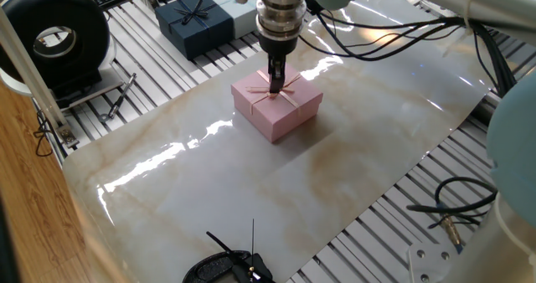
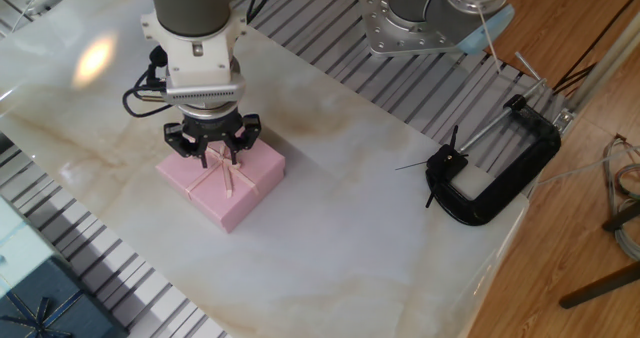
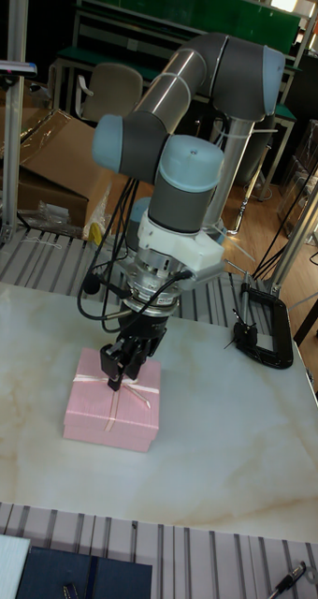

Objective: Open a box

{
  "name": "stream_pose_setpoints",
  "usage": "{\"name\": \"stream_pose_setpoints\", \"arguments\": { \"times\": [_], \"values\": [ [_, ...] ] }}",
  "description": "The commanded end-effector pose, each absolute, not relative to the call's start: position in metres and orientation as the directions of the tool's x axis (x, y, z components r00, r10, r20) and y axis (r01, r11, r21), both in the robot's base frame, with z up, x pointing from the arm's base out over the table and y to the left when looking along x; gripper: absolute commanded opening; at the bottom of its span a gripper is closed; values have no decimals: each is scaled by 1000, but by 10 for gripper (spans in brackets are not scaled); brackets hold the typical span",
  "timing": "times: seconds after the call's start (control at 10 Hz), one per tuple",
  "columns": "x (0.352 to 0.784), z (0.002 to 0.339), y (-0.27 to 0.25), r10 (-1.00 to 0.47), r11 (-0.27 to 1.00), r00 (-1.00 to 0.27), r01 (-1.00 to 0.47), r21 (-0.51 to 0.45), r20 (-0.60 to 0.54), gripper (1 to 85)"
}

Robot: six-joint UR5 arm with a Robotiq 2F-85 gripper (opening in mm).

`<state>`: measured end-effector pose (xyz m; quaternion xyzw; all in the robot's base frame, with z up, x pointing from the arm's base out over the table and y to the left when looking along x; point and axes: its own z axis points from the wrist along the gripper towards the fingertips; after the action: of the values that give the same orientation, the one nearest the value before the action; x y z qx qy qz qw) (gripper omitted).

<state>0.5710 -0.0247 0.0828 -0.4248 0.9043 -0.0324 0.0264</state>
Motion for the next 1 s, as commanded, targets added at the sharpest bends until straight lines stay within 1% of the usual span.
{"name": "stream_pose_setpoints", "arguments": {
  "times": [0.0,0.5,0.9],
  "values": [
    [566,83,-29,-777,629,-629,-773,-83,-33,427],
    [569,75,-33,-776,631,-629,-771,-86,-45,417],
    [565,74,-22,-767,641,-637,-766,-52,-76,380]
  ]
}}
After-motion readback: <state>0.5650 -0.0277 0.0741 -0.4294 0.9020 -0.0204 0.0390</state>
